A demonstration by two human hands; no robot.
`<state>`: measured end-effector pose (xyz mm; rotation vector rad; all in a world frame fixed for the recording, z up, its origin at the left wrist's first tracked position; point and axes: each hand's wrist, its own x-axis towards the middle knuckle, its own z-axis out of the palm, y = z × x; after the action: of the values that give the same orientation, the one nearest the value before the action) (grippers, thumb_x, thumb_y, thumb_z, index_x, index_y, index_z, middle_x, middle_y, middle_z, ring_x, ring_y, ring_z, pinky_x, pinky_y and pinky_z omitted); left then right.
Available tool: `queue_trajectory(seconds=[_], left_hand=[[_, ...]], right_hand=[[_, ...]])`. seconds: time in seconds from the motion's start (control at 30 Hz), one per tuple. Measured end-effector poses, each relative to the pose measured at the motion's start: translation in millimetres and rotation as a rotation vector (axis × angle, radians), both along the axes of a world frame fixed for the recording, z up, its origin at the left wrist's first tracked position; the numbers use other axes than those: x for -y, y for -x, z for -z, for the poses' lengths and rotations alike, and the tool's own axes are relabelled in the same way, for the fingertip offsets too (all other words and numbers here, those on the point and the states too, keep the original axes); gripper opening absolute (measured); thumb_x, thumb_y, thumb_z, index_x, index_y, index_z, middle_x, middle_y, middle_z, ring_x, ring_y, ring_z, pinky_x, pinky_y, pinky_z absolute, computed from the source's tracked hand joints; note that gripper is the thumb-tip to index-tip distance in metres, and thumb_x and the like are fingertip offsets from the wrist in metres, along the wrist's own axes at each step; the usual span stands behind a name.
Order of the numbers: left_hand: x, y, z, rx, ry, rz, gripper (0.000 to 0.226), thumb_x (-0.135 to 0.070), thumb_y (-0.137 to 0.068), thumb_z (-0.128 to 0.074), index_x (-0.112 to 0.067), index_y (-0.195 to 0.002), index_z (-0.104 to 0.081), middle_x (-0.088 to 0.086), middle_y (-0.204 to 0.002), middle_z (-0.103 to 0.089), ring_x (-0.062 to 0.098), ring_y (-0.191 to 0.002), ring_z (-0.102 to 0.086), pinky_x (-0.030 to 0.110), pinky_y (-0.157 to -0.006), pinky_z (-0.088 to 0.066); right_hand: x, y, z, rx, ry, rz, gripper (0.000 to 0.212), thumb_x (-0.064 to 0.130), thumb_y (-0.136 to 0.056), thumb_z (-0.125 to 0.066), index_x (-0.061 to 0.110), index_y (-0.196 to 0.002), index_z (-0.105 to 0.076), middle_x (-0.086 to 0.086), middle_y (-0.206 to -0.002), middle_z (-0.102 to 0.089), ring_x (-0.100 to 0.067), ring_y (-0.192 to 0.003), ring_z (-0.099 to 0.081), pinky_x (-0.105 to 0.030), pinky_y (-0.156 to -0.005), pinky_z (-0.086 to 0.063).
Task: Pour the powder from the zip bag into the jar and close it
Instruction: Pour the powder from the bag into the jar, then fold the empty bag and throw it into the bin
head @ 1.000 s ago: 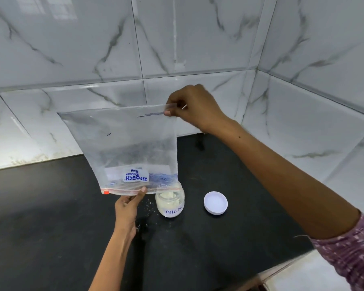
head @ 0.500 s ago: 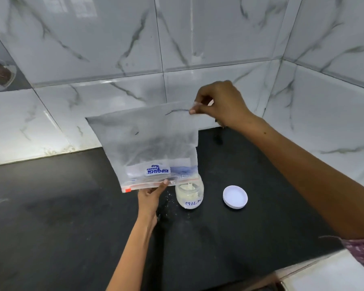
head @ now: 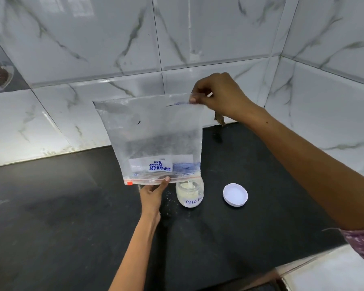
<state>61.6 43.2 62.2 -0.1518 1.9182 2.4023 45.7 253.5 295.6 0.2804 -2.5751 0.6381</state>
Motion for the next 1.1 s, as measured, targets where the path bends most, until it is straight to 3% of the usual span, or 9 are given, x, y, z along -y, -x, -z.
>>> queue_trajectory(seconds=[0.1, 0.23, 0.3, 0.43, 0.5, 0.63, 0.73, 0.93, 1.1], left_hand=[[2, 2, 0, -0.026, 0.009, 0.0, 0.041, -0.019, -0.075, -0.078, -0.01, -0.113, -0.066, 0.001, -0.114, -0.069, 0.011, -0.108, -0.062, 0.029, -0.096, -0.043], [5, 1, 4, 0.029, 0.011, -0.005, 0.021, -0.018, -0.075, -0.077, -0.015, -0.095, -0.072, -0.006, -0.096, -0.075, 0.002, -0.093, -0.067, 0.024, -0.09, -0.048], [6, 3, 4, 0.051, -0.013, -0.004, 0.023, -0.02, -0.074, -0.078, -0.011, -0.095, -0.072, 0.0, -0.092, -0.075, 0.001, -0.083, -0.066, 0.027, -0.091, -0.051], [7, 13, -6, 0.124, -0.115, -0.06, 0.011, -0.022, -0.074, -0.076, -0.015, -0.079, -0.069, 0.0, -0.075, -0.07, 0.015, -0.078, -0.059, 0.024, -0.063, -0.043], [9, 22, -15, 0.117, -0.129, -0.091, 0.01, -0.019, -0.077, -0.075, -0.014, -0.074, -0.067, 0.002, -0.07, -0.065, 0.013, -0.069, -0.056, 0.021, -0.056, -0.04], [11, 45, -43, 0.064, -0.098, -0.126, 0.008, -0.016, -0.078, -0.075, -0.011, -0.077, -0.068, 0.0, -0.062, -0.063, 0.008, -0.056, -0.051, 0.018, -0.05, -0.039], [10, 68, -61, 0.044, -0.095, -0.136, 0.009, -0.014, -0.078, -0.076, -0.011, -0.075, -0.068, -0.006, -0.052, -0.062, 0.004, -0.049, -0.052, 0.015, -0.046, -0.039], [2, 112, -73, 0.08, 0.014, -0.095, 0.013, -0.013, -0.079, -0.075, -0.012, -0.072, -0.065, -0.001, -0.053, -0.059, 0.007, -0.049, -0.048, 0.014, -0.041, -0.033], [-3, 136, -50, 0.114, 0.213, -0.024, 0.013, -0.01, -0.081, -0.072, -0.012, -0.071, -0.063, 0.006, -0.059, -0.055, 0.012, -0.051, -0.046, 0.011, -0.034, -0.032]], right_hand=[[-1, -1, 6, -0.09, 0.03, 0.089, 0.013, 0.03, -0.083, -0.067, 0.019, -0.082, -0.073, 0.002, -0.083, -0.073, -0.016, -0.085, -0.064, -0.037, -0.077, -0.052], [2, -4, 12, -0.084, 0.039, 0.023, 0.012, 0.03, -0.081, -0.069, 0.019, -0.08, -0.074, 0.004, -0.081, -0.073, -0.013, -0.082, -0.066, -0.037, -0.077, -0.054], [-3, -4, 10, -0.116, 0.11, 0.028, 0.012, 0.028, -0.081, -0.069, 0.017, -0.08, -0.074, 0.001, -0.076, -0.073, -0.013, -0.076, -0.068, -0.034, -0.077, -0.054], [-17, 3, 17, -0.104, 0.256, 0.047, 0.01, 0.017, -0.082, -0.068, 0.009, -0.079, -0.073, 0.008, -0.064, -0.067, -0.008, -0.063, -0.069, -0.027, -0.071, -0.056], [-29, 7, 24, -0.079, 0.32, 0.098, 0.007, 0.012, -0.082, -0.068, 0.007, -0.08, -0.072, 0.009, -0.063, -0.065, -0.007, -0.06, -0.067, -0.03, -0.069, -0.058], [-56, 20, 41, -0.019, 0.528, 0.202, 0.003, 0.007, -0.081, -0.069, 0.009, -0.08, -0.071, -0.005, -0.069, -0.068, -0.024, -0.065, -0.068, -0.033, -0.064, -0.061], [-69, 34, 63, 0.041, 0.706, 0.268, 0.002, 0.003, -0.081, -0.069, 0.004, -0.079, -0.069, -0.004, -0.068, -0.067, -0.017, -0.055, -0.065, -0.029, -0.058, -0.06], [-79, 55, 131, 0.238, 1.065, 0.453, 0.012, -0.001, -0.083, -0.066, -0.004, -0.095, -0.065, -0.02, -0.1, -0.064, -0.017, -0.074, -0.062, -0.013, -0.048, -0.054], [-74, 52, 192, 0.367, 1.177, 0.635, 0.021, -0.003, -0.083, -0.065, -0.007, -0.104, -0.064, -0.022, -0.107, -0.063, -0.015, -0.065, -0.06, -0.015, -0.045, -0.053]])
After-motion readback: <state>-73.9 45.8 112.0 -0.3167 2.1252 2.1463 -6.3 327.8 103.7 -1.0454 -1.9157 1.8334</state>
